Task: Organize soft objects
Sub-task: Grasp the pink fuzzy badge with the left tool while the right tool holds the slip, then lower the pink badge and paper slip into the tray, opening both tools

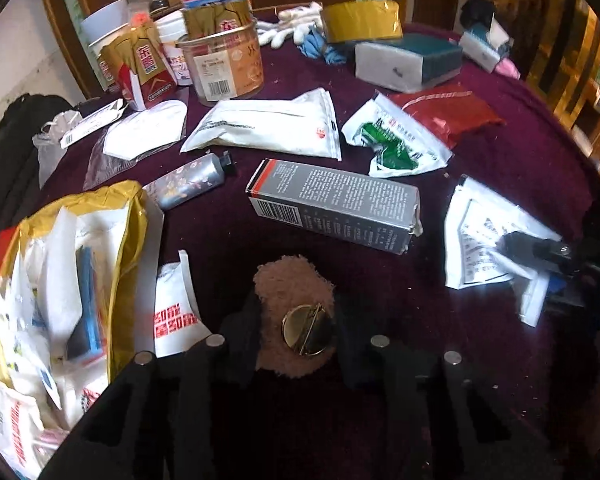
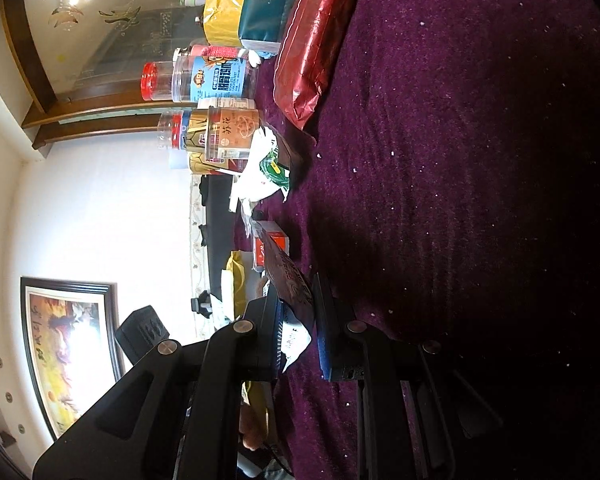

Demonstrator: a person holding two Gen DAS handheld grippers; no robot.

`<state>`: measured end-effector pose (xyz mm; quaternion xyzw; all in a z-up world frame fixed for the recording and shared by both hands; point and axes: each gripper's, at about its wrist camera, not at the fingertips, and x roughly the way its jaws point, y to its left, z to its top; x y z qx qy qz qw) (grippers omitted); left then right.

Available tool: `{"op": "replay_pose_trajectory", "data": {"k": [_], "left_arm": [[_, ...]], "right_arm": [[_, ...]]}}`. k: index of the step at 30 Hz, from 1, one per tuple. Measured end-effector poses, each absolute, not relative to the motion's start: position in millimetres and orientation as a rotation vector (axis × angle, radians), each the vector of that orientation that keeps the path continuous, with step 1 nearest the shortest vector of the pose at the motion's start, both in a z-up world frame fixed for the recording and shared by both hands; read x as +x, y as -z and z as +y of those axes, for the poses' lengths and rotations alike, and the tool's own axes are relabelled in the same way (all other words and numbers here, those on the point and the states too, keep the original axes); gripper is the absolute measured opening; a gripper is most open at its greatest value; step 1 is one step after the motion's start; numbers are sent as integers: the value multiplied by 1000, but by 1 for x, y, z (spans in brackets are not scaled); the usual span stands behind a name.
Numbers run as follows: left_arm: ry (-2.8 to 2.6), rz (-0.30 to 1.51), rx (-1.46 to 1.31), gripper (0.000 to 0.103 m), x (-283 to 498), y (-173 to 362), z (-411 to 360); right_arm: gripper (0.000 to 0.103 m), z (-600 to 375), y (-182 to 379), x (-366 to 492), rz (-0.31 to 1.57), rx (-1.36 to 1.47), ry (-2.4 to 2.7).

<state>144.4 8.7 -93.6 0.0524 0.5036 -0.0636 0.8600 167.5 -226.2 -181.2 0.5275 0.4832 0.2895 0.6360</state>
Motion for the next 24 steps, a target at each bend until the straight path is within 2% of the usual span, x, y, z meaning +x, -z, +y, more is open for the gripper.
{"op": "replay_pose_trajectory", "data": {"k": [12, 24], "left_arm": [[305, 956, -42, 32, 71, 65, 6], [406, 916, -56, 32, 19, 57, 3]], "right_arm": [[14, -222, 178, 168, 1092, 1167, -659], [12, -214, 173, 169, 1075, 1043, -626]]}}
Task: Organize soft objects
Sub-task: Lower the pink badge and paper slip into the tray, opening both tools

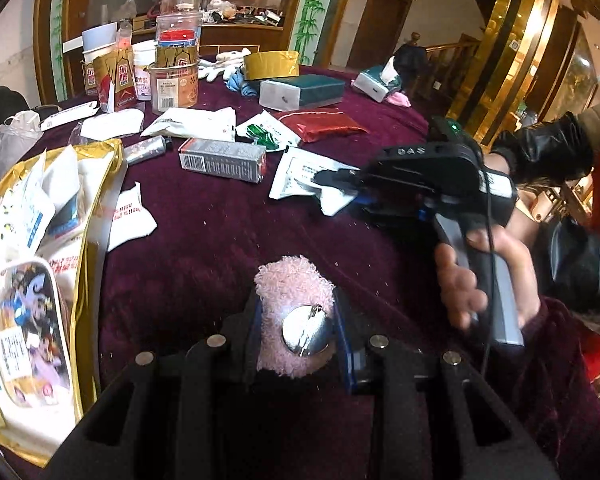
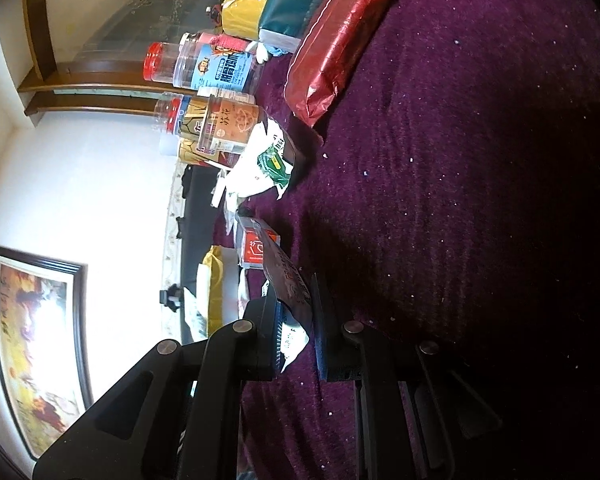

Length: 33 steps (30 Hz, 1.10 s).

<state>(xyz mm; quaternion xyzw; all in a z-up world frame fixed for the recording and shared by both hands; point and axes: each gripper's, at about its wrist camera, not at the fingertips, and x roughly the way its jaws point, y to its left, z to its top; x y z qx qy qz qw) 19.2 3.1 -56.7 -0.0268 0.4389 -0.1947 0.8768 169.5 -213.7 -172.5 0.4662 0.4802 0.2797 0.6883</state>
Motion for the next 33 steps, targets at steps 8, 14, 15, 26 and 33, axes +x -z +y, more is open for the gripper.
{"op": "replay_pose_trajectory", "data": {"k": [8, 14, 15, 26, 33], "left_arm": [[400, 870, -100, 32, 4, 46, 25], [362, 774, -173, 32, -8, 20, 69], [351, 760, -178, 32, -9, 17, 76], [94, 710, -295, 32, -1, 15, 185], [42, 756, -340, 33, 17, 36, 214]], "right_arm": [[14, -204, 162, 150, 1048, 1099, -617], [14, -167, 125, 137, 1011, 1064, -716], [14, -157, 118, 137, 1010, 1053, -739], [15, -5, 74, 151, 1078, 898, -975], [15, 70, 80, 160, 1147, 756, -971]]}}
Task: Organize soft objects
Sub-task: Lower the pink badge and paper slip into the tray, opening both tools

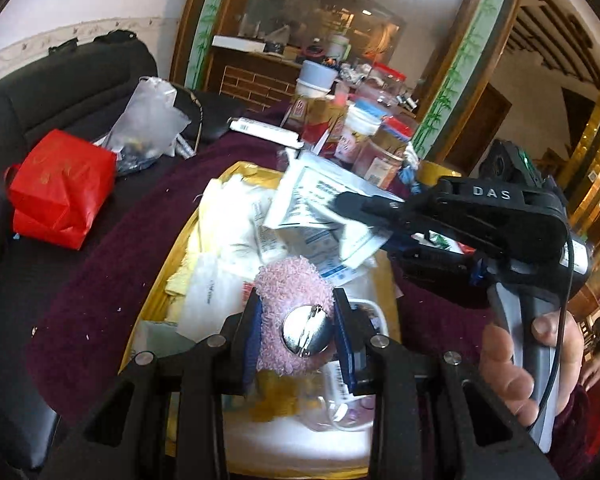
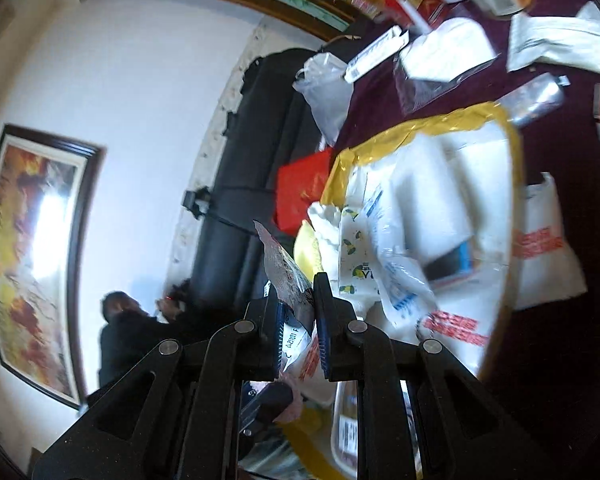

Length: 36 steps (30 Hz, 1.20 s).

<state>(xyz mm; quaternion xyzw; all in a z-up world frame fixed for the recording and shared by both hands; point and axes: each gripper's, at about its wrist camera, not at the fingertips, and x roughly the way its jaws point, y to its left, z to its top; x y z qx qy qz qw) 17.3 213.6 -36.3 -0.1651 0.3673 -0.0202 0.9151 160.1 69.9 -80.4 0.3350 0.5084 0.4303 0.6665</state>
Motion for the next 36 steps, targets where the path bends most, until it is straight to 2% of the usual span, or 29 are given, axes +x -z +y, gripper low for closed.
{"op": "replay_pose_trajectory", "data": {"k": [5, 7, 9, 11, 13, 15, 17, 28, 36], "left_arm": [[36, 790, -331, 35, 23, 48, 220], [26, 794, -325, 36, 23, 49, 221], [16, 810, -303, 38, 24, 50, 219], [3, 825, -272, 41, 25, 52, 216], [-11, 836, -230, 43, 25, 52, 211], [-34, 839, -202, 53, 25, 51, 208], [-67, 842, -173, 58, 26, 50, 206], [-131, 723, -61, 61, 6, 8, 195], [-79, 638, -117, 65, -15, -23, 185]], "right_arm": [[16, 90, 88, 159, 1155, 603, -892], [19, 94, 88, 160, 1155, 533, -857], [39, 96, 90, 160, 1161, 482, -834], [49, 99, 91, 159, 1176, 449, -825], [49, 101, 90, 156, 1171, 400, -819], [49, 103, 88, 154, 1158, 363, -806], [50, 102, 85, 152, 1148, 349, -805], [49, 51, 59, 139, 1032, 452, -811], [49, -19, 55, 131, 968, 568, -754]]}}
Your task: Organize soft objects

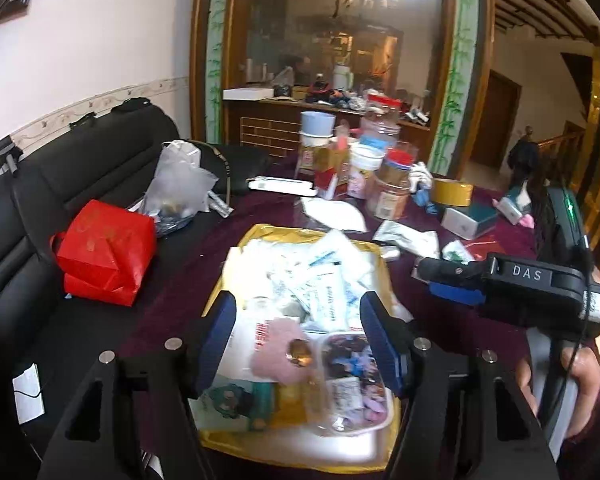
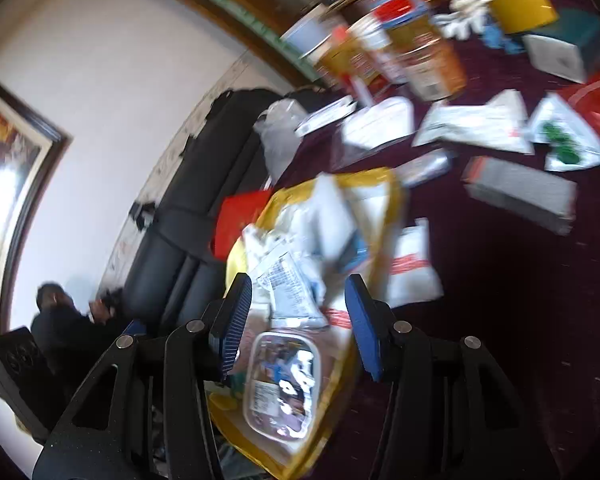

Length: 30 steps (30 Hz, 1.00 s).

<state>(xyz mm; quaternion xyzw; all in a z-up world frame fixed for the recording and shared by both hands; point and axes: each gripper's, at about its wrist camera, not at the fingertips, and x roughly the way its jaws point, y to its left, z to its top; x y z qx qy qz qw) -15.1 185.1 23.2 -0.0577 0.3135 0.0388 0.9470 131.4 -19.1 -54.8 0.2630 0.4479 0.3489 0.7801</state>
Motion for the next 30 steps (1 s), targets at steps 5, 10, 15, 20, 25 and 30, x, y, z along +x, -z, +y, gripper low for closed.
{"op": "replay_pose_trajectory", "data": {"k": [5, 10, 15, 20, 25, 30], "left_arm": [[-23, 667, -86, 67, -18, -20, 155], [128, 791, -96, 68, -13, 10, 106], [305, 899, -131, 68, -1, 55, 53], [366, 926, -179, 68, 20, 85, 23], [355, 908, -261, 68, 45, 91, 17], [296, 866, -267, 69, 66, 99, 12]], "right_arm": [[49, -79, 63, 124, 947, 650, -677], [49, -139, 80, 112, 932, 731, -579], [61, -198, 104, 97, 926, 804, -473], [61, -245, 134, 94, 938, 897, -418], [61, -265, 145, 98, 880, 983, -423], [61, -243, 136, 100, 877, 800, -380]]}}
